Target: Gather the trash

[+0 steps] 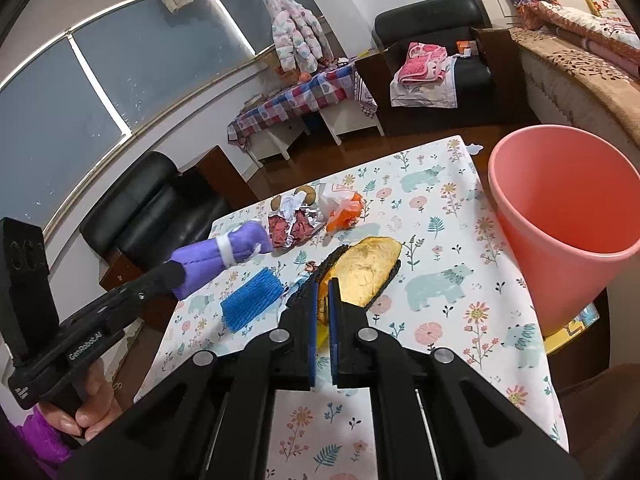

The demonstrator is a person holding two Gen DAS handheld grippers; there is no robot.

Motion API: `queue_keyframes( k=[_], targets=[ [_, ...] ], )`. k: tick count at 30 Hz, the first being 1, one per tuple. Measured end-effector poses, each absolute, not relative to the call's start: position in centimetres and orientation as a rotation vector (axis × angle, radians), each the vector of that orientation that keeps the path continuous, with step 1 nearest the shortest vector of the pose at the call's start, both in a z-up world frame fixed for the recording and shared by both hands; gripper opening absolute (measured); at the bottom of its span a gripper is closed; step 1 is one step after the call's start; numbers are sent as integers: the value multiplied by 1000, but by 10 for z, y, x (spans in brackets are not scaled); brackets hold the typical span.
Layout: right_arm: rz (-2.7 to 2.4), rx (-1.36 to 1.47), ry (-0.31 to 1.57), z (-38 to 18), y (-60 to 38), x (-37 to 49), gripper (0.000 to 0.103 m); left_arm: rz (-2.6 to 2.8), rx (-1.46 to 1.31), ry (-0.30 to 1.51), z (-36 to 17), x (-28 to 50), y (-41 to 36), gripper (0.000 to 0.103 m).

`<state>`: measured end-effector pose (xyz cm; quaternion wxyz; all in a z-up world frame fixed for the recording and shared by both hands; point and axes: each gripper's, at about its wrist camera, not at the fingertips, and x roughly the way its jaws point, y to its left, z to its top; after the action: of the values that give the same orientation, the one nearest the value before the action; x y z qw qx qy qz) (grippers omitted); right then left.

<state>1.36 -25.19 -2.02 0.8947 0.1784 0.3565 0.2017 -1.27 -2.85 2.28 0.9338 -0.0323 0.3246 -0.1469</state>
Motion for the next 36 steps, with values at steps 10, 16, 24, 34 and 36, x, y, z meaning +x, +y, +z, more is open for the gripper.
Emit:
queue_keyframes(
  k=[10, 16, 24, 34, 36],
  targets=[
    [414, 353, 690, -13, -249, 13, 5, -290, -78, 663, 27, -10, -28, 11],
    [422, 349, 672, -11, -248, 22, 5, -300, -75, 673, 31, 1, -39, 11],
    [399, 388, 620, -4, -271, 34, 5, -334, -47, 681, 35, 18, -71, 11],
    [263, 381, 529, 12, -337, 45, 5, -426, -52, 668, 40, 57, -136, 11],
    [242, 394, 533, 9, -350, 49, 5, -459, -49, 677, 40, 68, -155, 11]
  ],
)
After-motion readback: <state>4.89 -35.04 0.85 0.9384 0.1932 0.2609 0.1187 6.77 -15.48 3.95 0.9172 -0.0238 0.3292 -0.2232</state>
